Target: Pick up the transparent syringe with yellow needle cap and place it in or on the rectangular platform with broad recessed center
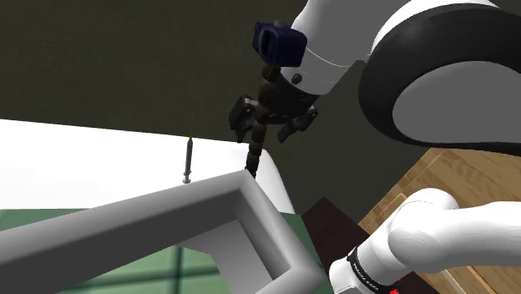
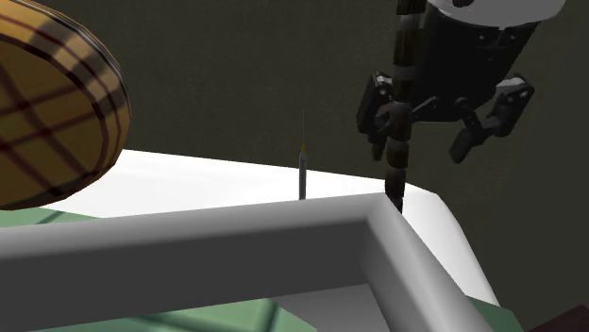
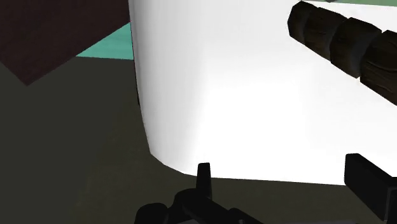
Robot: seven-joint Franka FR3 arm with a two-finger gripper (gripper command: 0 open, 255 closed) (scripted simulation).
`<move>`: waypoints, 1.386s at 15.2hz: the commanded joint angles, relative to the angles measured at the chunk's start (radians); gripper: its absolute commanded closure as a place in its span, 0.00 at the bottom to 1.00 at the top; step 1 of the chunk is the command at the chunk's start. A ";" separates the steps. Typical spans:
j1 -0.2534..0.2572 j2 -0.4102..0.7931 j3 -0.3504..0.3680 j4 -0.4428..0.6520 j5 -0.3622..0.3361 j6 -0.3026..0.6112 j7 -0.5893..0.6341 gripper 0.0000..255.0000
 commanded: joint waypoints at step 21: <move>-0.380 0.340 0.614 0.218 -0.226 0.157 0.556 0.00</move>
